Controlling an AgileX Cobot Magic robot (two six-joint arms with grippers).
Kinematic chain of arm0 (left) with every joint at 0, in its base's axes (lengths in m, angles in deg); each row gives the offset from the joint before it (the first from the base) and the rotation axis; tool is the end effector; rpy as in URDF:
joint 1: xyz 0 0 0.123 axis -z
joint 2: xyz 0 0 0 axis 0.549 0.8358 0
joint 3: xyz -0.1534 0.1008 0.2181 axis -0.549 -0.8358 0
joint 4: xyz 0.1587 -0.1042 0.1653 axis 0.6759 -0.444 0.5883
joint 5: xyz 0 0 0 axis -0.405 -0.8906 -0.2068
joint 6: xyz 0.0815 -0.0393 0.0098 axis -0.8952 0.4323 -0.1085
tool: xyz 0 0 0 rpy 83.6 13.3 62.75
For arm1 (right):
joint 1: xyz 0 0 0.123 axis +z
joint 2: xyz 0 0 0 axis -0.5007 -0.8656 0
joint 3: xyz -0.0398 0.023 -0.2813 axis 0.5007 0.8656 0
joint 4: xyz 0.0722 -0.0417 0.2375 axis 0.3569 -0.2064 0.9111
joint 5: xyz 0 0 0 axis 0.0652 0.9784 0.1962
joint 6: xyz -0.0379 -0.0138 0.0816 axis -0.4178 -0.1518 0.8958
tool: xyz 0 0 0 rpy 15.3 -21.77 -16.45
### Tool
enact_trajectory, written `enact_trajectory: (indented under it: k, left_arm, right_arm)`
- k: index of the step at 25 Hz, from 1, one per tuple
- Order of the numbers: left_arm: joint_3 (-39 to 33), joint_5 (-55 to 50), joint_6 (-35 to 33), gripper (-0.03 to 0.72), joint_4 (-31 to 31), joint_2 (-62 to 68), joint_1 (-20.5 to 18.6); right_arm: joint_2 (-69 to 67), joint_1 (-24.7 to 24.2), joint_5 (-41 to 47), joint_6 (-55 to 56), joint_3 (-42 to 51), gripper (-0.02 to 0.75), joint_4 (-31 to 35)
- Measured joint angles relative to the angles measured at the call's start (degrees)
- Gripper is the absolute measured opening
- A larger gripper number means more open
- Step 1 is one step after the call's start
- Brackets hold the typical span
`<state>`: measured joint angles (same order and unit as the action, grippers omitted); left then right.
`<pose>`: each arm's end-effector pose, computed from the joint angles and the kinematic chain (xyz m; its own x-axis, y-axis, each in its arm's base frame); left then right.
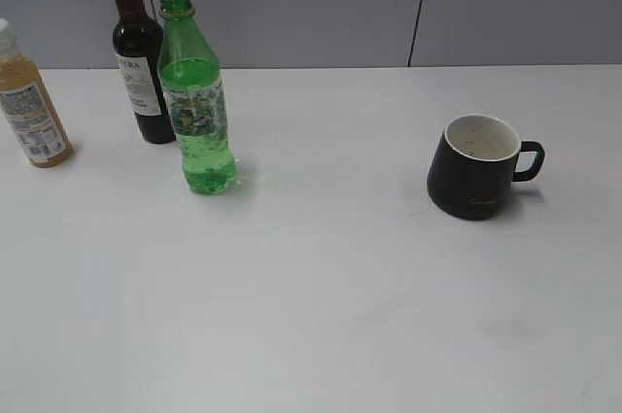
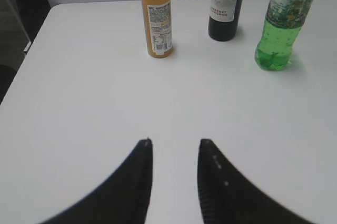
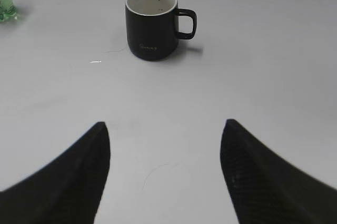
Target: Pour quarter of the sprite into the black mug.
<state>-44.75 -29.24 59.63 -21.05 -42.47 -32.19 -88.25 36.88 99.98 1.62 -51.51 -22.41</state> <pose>-0.0051 -0.0083 0.2779 -0.4337 0.0404 -0.9001 0.1177 0.9930 -0.0121 0.0073 0.0087 0.2620 -0.4154 -0.0871 -0.9055 -0.2104 0.9776 0.0025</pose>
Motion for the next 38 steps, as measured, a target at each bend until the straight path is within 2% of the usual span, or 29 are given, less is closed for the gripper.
enact_trajectory:
  k: [4,8,11,14,18,24,31,38]
  left_arm:
    - [0.0,0.0,0.0,0.235,0.0,0.0,0.0]
    - [0.0,0.0,0.0,0.235,0.0,0.0,0.0]
    - [0.0,0.0,0.0,0.235,0.0,0.0,0.0]
    - [0.0,0.0,0.0,0.235,0.0,0.0,0.0]
    - [0.0,0.0,0.0,0.235,0.0,0.0,0.0]
    - [0.0,0.0,0.0,0.235,0.0,0.0,0.0]
    - [0.0,0.0,0.0,0.235,0.0,0.0,0.0]
    - [0.0,0.0,0.0,0.235,0.0,0.0,0.0]
  right_arm:
    - [0.0,0.0,0.0,0.0,0.0,0.512,0.0]
    - [0.0,0.0,0.0,0.0,0.0,0.607,0.0]
    - [0.0,0.0,-0.07,0.0,0.0,0.641,0.0]
    - [0.0,0.0,-1.84,0.0,-0.77,0.643,0.0]
    - [-0.13,0.0,-8.68,0.0,-1.41,0.637,-0.14]
    - [-3.3,0.0,-18.54,0.0,-1.41,0.613,-4.61]
    - [-14.07,0.0,-29.34,-0.05,-1.41,0.596,-6.79]
    - [-24.49,0.0,-36.11,-0.05,-1.41,0.594,-6.79]
